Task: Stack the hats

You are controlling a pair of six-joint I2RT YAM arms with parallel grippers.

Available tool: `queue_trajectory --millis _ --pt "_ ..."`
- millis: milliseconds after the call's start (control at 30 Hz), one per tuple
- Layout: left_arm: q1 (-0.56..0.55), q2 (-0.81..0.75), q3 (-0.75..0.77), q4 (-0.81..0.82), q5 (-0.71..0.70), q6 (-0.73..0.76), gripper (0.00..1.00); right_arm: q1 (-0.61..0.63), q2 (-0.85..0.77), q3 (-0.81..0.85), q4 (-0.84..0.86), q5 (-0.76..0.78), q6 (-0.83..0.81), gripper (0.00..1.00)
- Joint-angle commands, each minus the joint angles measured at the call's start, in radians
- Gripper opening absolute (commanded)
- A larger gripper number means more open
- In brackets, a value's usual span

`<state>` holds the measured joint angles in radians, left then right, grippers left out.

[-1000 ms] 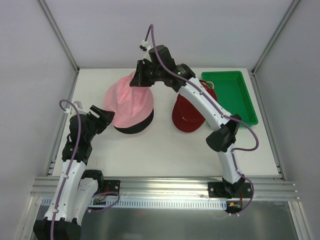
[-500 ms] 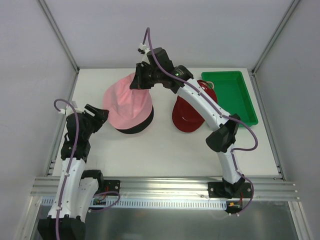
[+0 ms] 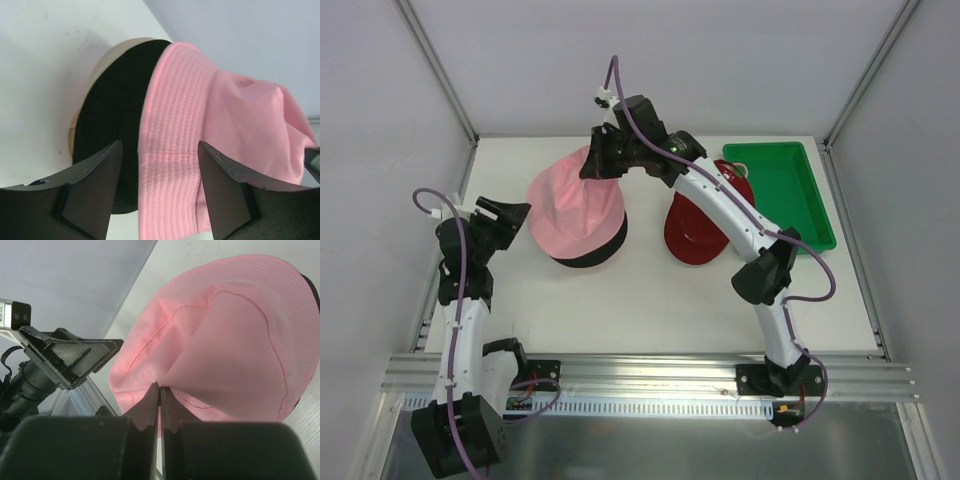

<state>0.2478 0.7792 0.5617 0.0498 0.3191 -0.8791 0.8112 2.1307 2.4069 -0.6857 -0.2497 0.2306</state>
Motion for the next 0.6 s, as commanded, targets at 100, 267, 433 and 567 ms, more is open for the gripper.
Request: queue_trajectory --millis 100,267,433,567 --pt "0.039 0.077 -0.062 0.254 0.199 -0.113 0.6 0.017 -0.041 0.0 0.006 0.007 -0.019 0.02" --pt "0.053 0.149 -0.085 0.347 0.248 -0.161 0.54 0.017 -0.048 -0.011 0.008 0.01 -0.019 0.02" --pt "0.07 0.163 -0.092 0.364 0.248 -0.175 0.38 0.019 -0.066 -0.04 0.011 0.024 -0.027 0.02" --pt "0.084 0.164 -0.089 0.351 0.242 -0.173 0.21 0.02 -0.072 -0.045 0.012 0.032 -0.028 0.05"
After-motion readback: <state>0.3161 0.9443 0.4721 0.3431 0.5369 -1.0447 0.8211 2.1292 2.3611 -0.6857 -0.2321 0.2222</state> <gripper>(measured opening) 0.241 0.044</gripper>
